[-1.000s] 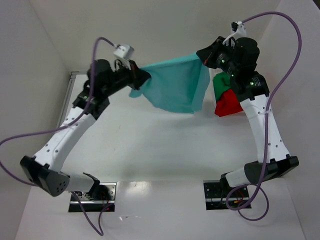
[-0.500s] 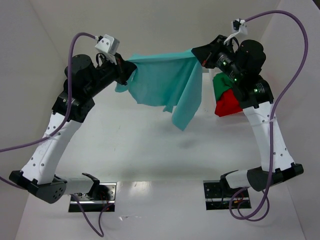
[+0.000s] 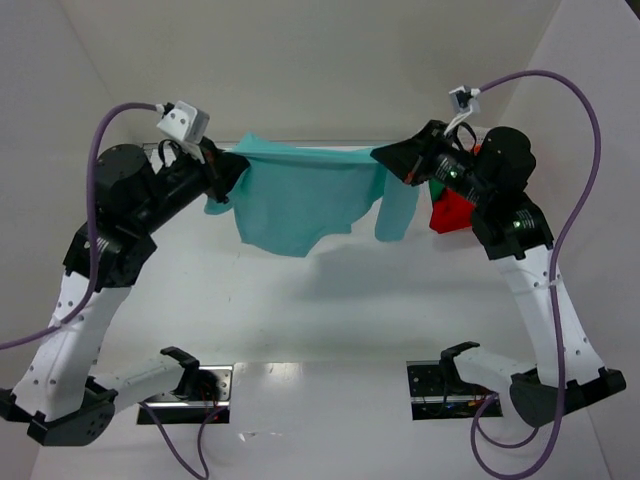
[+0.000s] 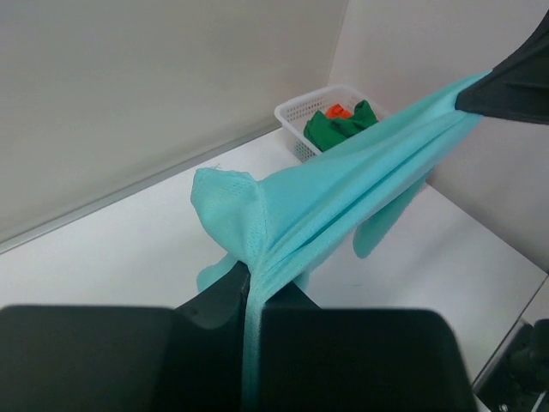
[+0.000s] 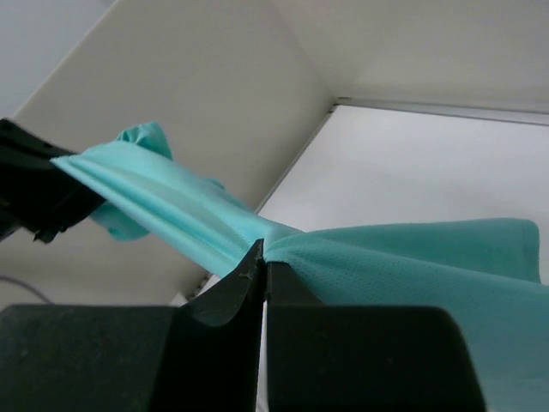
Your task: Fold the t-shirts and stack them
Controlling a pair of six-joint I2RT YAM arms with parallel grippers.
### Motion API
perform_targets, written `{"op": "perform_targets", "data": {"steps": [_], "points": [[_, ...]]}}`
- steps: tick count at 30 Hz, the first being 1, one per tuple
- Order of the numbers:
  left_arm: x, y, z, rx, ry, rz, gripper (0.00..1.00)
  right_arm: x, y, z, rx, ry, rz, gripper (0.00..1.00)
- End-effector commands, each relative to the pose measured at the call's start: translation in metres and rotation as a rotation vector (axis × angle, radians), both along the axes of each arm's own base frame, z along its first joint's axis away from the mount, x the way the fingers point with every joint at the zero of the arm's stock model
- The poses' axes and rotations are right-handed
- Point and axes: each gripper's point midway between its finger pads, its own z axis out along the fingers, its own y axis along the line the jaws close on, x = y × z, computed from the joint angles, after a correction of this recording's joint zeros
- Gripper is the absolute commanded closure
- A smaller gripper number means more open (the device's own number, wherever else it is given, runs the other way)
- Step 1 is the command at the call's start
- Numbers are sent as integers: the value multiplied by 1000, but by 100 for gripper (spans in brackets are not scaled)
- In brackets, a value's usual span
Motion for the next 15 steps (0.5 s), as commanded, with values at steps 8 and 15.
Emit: {"op": "perform_targets", "data": {"steps": [8, 15], "points": [[-36, 66, 30, -64, -81, 233, 100, -37, -12, -37, 42, 61, -14, 100], [19, 50, -55, -81, 134, 295, 100, 19, -15, -182, -77, 357, -144, 100]]}}
